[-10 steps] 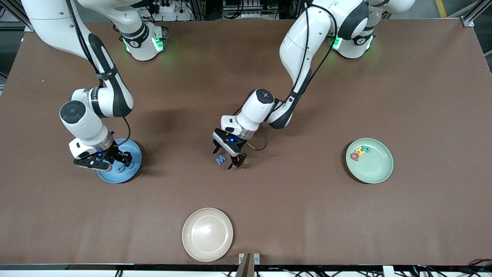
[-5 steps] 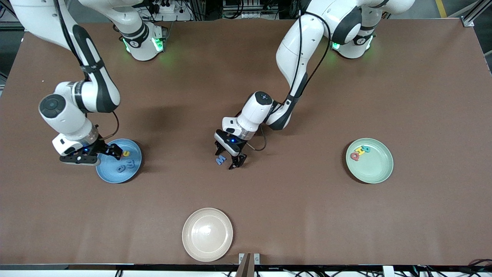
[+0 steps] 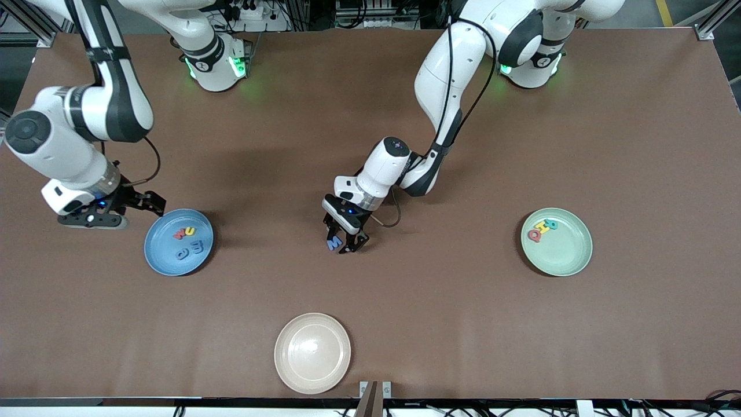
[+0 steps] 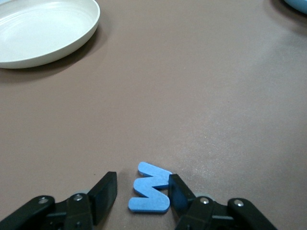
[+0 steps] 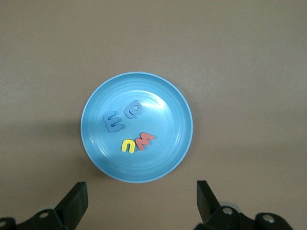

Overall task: Sort upper and lower case letters into plates
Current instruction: 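Grasp the blue W with the left gripper while the right gripper withdraws, then carry the blue W with the left gripper over the green plate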

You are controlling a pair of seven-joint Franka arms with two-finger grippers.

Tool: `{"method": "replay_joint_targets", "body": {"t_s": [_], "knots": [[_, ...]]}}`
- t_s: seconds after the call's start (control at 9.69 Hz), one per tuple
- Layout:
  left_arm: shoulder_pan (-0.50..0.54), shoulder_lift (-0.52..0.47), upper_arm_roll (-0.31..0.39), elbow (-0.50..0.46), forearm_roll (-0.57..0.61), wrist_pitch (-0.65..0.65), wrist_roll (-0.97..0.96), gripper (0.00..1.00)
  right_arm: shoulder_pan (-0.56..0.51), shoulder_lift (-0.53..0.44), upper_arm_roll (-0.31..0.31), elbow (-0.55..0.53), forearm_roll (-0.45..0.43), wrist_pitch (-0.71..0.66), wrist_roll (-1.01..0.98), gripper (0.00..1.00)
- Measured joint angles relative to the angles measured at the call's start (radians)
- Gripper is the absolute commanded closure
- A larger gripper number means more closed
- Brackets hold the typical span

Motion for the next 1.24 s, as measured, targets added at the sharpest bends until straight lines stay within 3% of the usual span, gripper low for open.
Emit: {"method": "replay_joint_targets", "body": {"t_s": [0.1,0.62,0.83,1.24], "knots": [[0.000,0.000,0.000,0.000,0.000,0.001,0.000,0.76,-0.015,-0.006,0.008,0.061,0.000,-0.068,-0.035,0.00],[0.000,0.000,0.002,0.003,0.000,0.002,0.000,0.98,-0.095,-0.016,0.026,0.380,0.042,-0.382,-0.227,0.00],[-0.001,0.001,0.002,0.005,0.000,0.002,0.000,1.00,-0.095,-0.030,0.029,0.469,0.043,-0.492,-0.236,0.00],[0.011,-0.016,0.006,0.013,0.000,0.000,0.000,1.00,-0.092,-0.109,0.042,0.510,0.053,-0.565,-0.236,0.00]]}}
